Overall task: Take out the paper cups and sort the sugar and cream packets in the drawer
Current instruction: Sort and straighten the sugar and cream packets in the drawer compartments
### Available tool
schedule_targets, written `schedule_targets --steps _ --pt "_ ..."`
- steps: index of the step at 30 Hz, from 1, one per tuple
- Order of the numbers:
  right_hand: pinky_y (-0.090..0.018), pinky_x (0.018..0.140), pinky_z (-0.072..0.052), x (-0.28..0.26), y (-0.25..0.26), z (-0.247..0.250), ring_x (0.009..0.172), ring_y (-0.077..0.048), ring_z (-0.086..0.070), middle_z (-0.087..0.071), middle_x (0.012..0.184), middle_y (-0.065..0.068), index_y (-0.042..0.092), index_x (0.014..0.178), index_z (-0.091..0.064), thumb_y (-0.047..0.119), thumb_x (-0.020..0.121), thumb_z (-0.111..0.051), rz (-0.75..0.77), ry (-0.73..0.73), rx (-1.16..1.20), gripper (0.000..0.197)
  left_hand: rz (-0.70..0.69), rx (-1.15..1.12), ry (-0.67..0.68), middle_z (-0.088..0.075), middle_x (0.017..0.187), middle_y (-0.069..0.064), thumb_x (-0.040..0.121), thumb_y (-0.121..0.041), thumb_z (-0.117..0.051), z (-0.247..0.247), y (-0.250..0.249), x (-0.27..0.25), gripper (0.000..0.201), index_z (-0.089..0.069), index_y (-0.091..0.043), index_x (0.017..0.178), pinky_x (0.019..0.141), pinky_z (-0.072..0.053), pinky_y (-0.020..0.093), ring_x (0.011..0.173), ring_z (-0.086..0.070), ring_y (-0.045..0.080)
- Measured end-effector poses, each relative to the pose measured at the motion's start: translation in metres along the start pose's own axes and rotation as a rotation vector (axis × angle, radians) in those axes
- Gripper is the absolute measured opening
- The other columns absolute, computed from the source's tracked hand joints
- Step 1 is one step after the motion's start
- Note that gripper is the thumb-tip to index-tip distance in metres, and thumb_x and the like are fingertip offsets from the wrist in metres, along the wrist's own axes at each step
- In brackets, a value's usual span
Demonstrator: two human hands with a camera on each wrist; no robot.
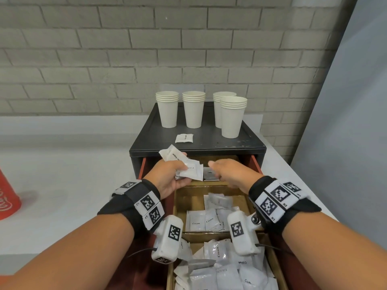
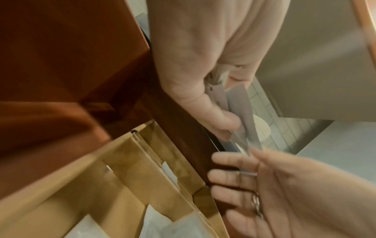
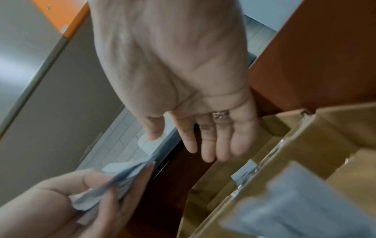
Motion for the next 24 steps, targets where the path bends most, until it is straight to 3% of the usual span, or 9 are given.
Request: schedule_targets --steps 3,6,8,11,14,18,21,24 --pt "-0.032 0.089 -0.049 -0.002 0.004 -0.01 0.108 -0.02 -0.056 -0.056 0.122 -0.006 0.016 0.131 -0.048 0.04 0.095 -0.049 0.115 0.109 0.187 0.044 -0.021 0.054 0.036 -0.06 0.1 0.008 0.091 0.008 -0.046 -0.006 0.003 0.0 0.029 -0.052 -0.018 0.102 0.059 -0.057 0.025 0.088 -0.064 0.022" --pt "-0.021 0.065 -0.05 0.0 0.008 -0.015 0.078 -0.013 -0.057 -0.061 0.099 -0.008 0.011 0.117 -0.057 0.024 0.09 -0.061 0.219 0.077 0.153 0.03 -0.019 0.075 0.047 -0.063 0.096 0.009 0.091 0.001 -0.05 -0.011 0.005 -0.001 0.024 -0.053 -0.015 0.108 0.056 -0.056 0.023 0.084 -0.064 0.021" --pt "-0.019 0.06 -0.05 0.001 0.008 -0.013 0.072 -0.011 -0.057 -0.062 0.096 -0.007 0.01 0.116 -0.058 0.018 0.09 -0.061 0.234 0.061 0.188 0.028 -0.004 0.076 0.045 -0.064 0.094 0.01 0.093 -0.001 -0.05 -0.011 0.003 -0.001 0.017 -0.055 -0.012 0.105 0.054 -0.056 0.021 0.082 -0.064 0.021" --pt "-0.021 0.066 -0.054 0.002 0.006 -0.007 0.083 -0.012 -0.06 -0.062 0.111 -0.007 0.015 0.125 -0.053 0.016 0.093 -0.057 0.194 0.055 0.258 0.033 -0.008 0.085 0.034 -0.061 0.103 0.011 0.091 0.006 -0.051 -0.007 0.002 -0.002 0.022 -0.056 -0.015 0.098 0.05 -0.056 0.019 0.09 -0.062 0.023" --pt "-0.023 0.071 -0.055 0.002 0.005 0.0 0.079 -0.012 -0.063 -0.059 0.117 -0.008 0.018 0.131 -0.047 0.014 0.095 -0.054 0.141 0.0 0.277 0.037 -0.016 0.111 -0.013 -0.059 0.104 0.008 0.089 0.01 -0.051 -0.006 0.003 -0.002 0.029 -0.054 -0.018 0.094 0.052 -0.055 0.019 0.089 -0.061 0.021" --pt "-0.021 0.064 -0.053 0.002 -0.005 0.011 0.077 -0.015 -0.061 -0.056 0.117 -0.013 0.018 0.134 -0.044 0.007 0.095 -0.051 0.018 -0.019 0.197 0.042 -0.014 0.095 -0.05 -0.058 0.114 0.01 0.089 0.01 -0.05 -0.001 0.002 -0.002 0.033 -0.053 -0.016 0.109 0.057 -0.056 0.022 0.098 -0.06 0.023" --pt "-0.028 0.078 -0.049 -0.001 -0.007 0.009 0.099 -0.022 -0.055 -0.055 0.124 -0.016 0.013 0.132 -0.048 0.008 0.095 -0.047 -0.064 0.041 0.075 0.038 -0.01 0.064 -0.058 -0.059 0.106 0.007 0.089 0.011 -0.045 0.0 0.0 -0.002 0.035 -0.056 -0.018 0.104 0.068 -0.055 0.028 0.098 -0.058 0.023" --pt "-0.026 0.083 -0.045 0.001 0.001 0.003 0.109 -0.022 -0.052 -0.05 0.135 -0.015 0.006 0.135 -0.045 0.011 0.097 -0.044 -0.054 -0.011 0.132 0.039 0.006 0.079 -0.052 -0.059 0.103 0.007 0.089 0.012 -0.043 -0.002 0.001 -0.003 0.039 -0.054 -0.018 0.111 0.073 -0.054 0.03 0.1 -0.056 0.023"
Point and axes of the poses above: each hand's wrist, its own x-axis towards the middle knuckle, its own z-axis out of the back of the hand, y = z × x, the point moved 1 cm from there along x, towards the middle knuckle
